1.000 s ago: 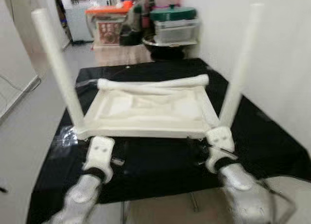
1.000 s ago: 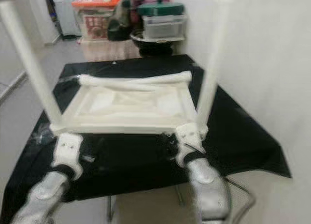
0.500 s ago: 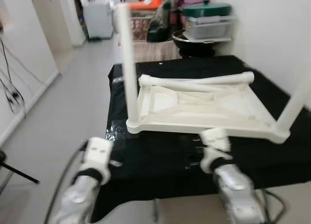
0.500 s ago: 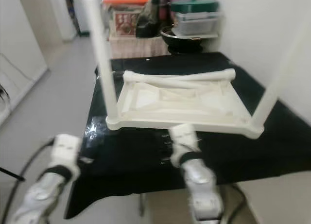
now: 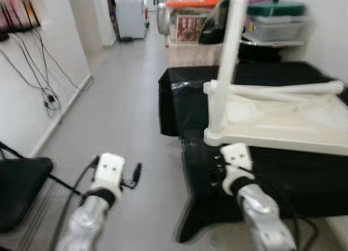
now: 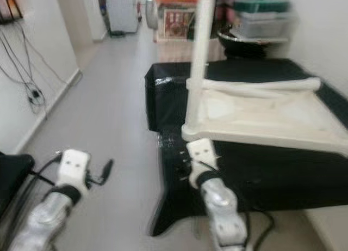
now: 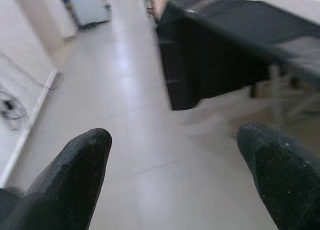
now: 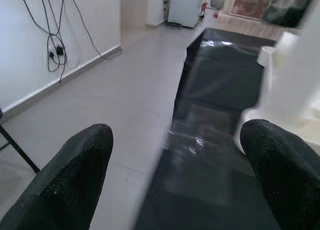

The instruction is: Building children table

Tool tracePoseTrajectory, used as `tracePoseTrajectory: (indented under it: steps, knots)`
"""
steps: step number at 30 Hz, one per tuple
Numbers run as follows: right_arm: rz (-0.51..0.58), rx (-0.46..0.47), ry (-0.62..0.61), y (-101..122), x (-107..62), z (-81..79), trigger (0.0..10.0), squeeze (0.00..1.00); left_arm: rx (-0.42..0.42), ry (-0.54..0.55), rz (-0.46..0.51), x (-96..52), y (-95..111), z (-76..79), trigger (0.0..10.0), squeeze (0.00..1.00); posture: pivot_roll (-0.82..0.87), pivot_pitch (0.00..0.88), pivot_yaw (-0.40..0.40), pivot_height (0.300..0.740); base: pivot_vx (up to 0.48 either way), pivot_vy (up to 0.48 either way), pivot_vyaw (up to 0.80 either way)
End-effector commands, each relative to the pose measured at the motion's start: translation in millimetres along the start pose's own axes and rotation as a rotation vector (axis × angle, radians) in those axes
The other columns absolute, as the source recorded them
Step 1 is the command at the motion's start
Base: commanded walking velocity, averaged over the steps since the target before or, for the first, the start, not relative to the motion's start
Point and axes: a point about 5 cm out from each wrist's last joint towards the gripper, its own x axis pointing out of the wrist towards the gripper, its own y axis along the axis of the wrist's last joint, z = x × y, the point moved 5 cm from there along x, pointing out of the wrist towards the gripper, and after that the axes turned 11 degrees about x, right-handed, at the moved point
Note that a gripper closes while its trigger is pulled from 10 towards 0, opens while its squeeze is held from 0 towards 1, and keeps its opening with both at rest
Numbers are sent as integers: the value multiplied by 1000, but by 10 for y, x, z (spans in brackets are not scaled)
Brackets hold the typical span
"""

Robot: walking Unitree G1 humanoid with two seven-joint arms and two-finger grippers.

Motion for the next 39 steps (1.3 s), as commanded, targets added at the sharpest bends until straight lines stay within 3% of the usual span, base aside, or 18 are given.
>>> tracePoseTrajectory:
  steps: [1,12,13,15,16,20,25,39]
  knots:
    - [2,-7,-26,2,-19,74,10000,0,6,-25,11,13,29,37,10000,0,-56,0,9,740,0,480,0]
    - [7,-2,-2,18,-8,28,10000,0,-2,-84,16,-2,54,80,10000,0,-42,0,4,740,0,157,0]
    - [10,-3,-7,31,-12,25,10000,0,114,-41,5,11,74,20,10000,0,-40,0,6,740,0,0,0]
    - [10,-3,-7,31,-12,25,10000,0,114,-41,5,11,74,20,10000,0,-40,0,6,740,0,0,0]
    - [12,-1,-9,37,-14,25,10000,0,154,-27,0,19,80,0,10000,0,-40,0,7,740,0,0,0]
    - [17,1,-14,49,-16,25,10000,0,122,-49,33,8,145,29,10000,0,-39,0,7,740,0,0,0]
    - [34,24,23,88,-8,-29,10000,0,16,-96,84,-40,253,124,10000,0,-36,0,5,740,0,0,91]
    - [42,12,56,106,10,-85,10000,0,4,-127,85,4,238,164,10000,0,-32,0,0,740,434,0,448]
